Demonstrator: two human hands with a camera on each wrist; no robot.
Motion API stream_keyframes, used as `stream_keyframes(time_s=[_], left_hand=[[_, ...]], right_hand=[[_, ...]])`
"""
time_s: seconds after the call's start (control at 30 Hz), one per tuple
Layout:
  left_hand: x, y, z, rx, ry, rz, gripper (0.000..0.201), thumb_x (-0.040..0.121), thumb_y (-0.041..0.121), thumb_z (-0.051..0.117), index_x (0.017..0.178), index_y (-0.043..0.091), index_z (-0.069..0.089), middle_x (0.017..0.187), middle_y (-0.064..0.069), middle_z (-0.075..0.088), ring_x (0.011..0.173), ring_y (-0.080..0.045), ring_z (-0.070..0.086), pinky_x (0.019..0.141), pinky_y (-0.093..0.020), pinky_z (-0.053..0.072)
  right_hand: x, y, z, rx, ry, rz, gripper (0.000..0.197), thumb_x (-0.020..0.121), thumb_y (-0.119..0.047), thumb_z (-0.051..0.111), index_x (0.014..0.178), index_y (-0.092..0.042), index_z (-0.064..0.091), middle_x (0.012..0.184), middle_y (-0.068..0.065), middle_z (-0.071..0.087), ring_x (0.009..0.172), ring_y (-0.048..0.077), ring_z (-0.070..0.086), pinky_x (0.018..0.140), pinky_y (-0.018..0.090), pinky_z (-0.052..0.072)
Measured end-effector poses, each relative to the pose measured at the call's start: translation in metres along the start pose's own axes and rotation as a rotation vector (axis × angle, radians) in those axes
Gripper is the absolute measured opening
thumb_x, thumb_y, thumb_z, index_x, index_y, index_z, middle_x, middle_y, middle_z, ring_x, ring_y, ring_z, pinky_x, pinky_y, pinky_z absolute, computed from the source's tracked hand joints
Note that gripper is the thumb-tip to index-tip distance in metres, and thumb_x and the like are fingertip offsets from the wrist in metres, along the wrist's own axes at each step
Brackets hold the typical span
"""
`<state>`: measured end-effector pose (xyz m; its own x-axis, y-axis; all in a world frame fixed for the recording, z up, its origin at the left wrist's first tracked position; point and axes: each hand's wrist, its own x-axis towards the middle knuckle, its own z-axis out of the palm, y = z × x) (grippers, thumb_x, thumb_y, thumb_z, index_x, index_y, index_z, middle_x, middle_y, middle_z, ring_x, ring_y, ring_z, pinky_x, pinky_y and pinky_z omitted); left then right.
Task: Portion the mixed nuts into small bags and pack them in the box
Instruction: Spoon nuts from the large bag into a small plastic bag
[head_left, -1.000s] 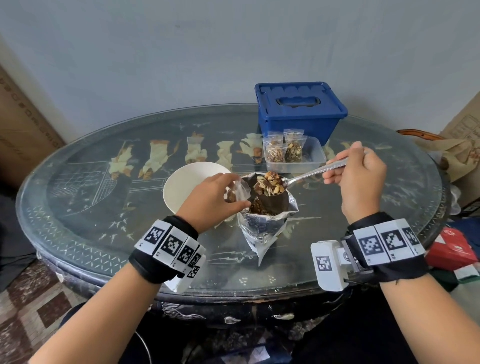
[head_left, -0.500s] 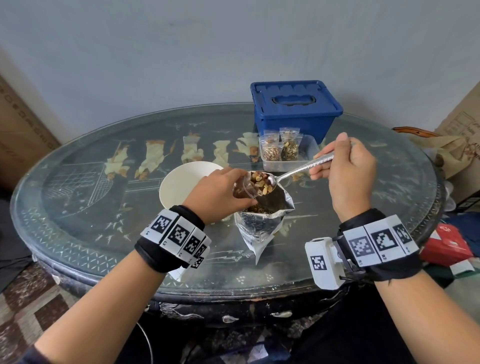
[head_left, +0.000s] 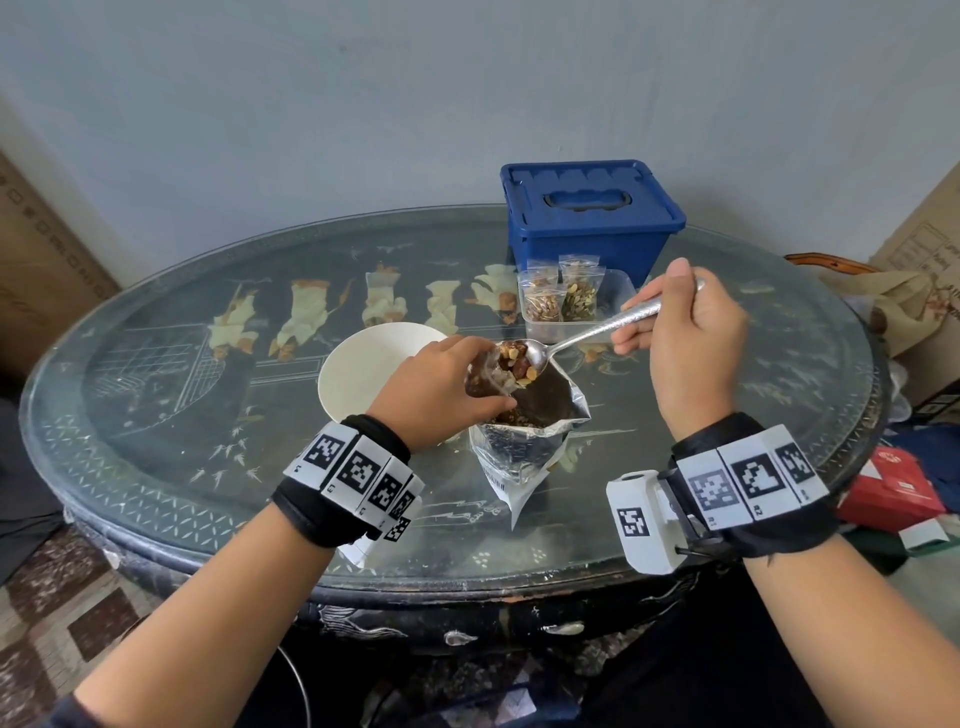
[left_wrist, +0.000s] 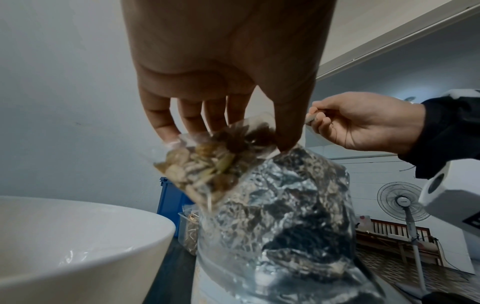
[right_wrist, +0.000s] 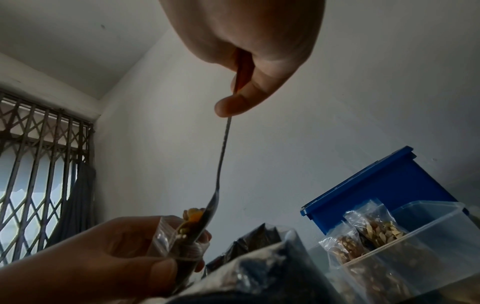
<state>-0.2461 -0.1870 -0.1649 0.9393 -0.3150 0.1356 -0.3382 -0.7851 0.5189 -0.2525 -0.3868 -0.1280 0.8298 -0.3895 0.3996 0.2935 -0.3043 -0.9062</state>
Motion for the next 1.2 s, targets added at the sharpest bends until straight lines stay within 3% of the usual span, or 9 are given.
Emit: stream_keyframes(time_s=[0.17,0.3,0.57,0.67,0.83,1.1,1.2], left_hand=[[0.001,-0.001,0.003,-0.007,0.005,0.002,0.058,0.078,0.041,0.069,0.125,0.013,0.051,0.117,-0.003,0.058,0.104,-0.018,0.053,0.089,-0.028,0.044],[0.002,-0.001,0.005,-0.041,0.020,-0.019,0.057,0.078,0.041,0.070,0.124,0.013,0.052,0.115,-0.003,0.058,0.103,-0.017,0.053,0.090,-0.030,0.044],[0.001,-0.004,0.006,-0.102,0.052,-0.029,0.058,0.077,0.038,0.072,0.124,0.009,0.052,0.114,-0.003,0.060,0.102,-0.016,0.055,0.087,-0.022,0.043],[-0.001,-0.006,0.006,-0.129,0.070,-0.024,0.056,0.076,0.035,0.073,0.122,0.009,0.053,0.111,-0.002,0.060,0.097,-0.014,0.055,0.079,-0.013,0.037],[-0.003,-0.005,0.006,-0.159,0.105,-0.034,0.052,0.077,0.032,0.073,0.120,0.008,0.054,0.109,-0.001,0.059,0.086,-0.008,0.051,0.069,-0.006,0.034],[-0.005,-0.006,0.007,-0.195,0.136,-0.046,0.050,0.078,0.030,0.072,0.119,0.008,0.054,0.112,-0.004,0.061,0.092,-0.007,0.050,0.070,0.002,0.034],[-0.006,-0.006,0.008,-0.211,0.147,-0.046,0.051,0.077,0.029,0.073,0.119,0.007,0.054,0.111,-0.005,0.061,0.092,-0.008,0.050,0.073,-0.002,0.033]], right_hand=[[-0.001,-0.002,0.004,0.005,-0.043,-0.082,0.034,0.101,-0.018,0.035,0.079,-0.003,0.056,0.063,0.012,0.059,0.047,0.009,0.061,0.044,0.016,0.047],[-0.001,-0.004,0.008,0.011,-0.077,-0.112,0.035,0.101,-0.018,0.037,0.070,-0.014,0.053,0.057,0.005,0.059,0.047,0.013,0.063,0.044,0.026,0.051],[-0.004,-0.006,0.014,0.026,-0.132,-0.096,0.032,0.101,-0.017,0.038,0.073,-0.011,0.053,0.062,0.006,0.059,0.049,0.011,0.063,0.044,0.023,0.051],[-0.001,-0.009,0.011,0.039,-0.115,-0.113,0.033,0.101,-0.019,0.038,0.071,-0.015,0.052,0.061,0.006,0.059,0.048,0.013,0.063,0.044,0.026,0.051],[0.007,-0.011,0.003,0.051,-0.058,-0.080,0.034,0.101,-0.020,0.036,0.070,-0.017,0.050,0.066,0.015,0.060,0.047,0.012,0.062,0.044,0.021,0.049],[0.010,-0.006,-0.001,0.060,0.005,0.010,0.034,0.101,-0.020,0.035,0.072,-0.014,0.051,0.067,0.010,0.061,0.046,0.012,0.062,0.044,0.018,0.048],[0.009,-0.007,0.001,0.057,0.001,-0.007,0.034,0.101,-0.020,0.036,0.071,-0.015,0.052,0.065,0.010,0.061,0.047,0.014,0.063,0.043,0.020,0.049]])
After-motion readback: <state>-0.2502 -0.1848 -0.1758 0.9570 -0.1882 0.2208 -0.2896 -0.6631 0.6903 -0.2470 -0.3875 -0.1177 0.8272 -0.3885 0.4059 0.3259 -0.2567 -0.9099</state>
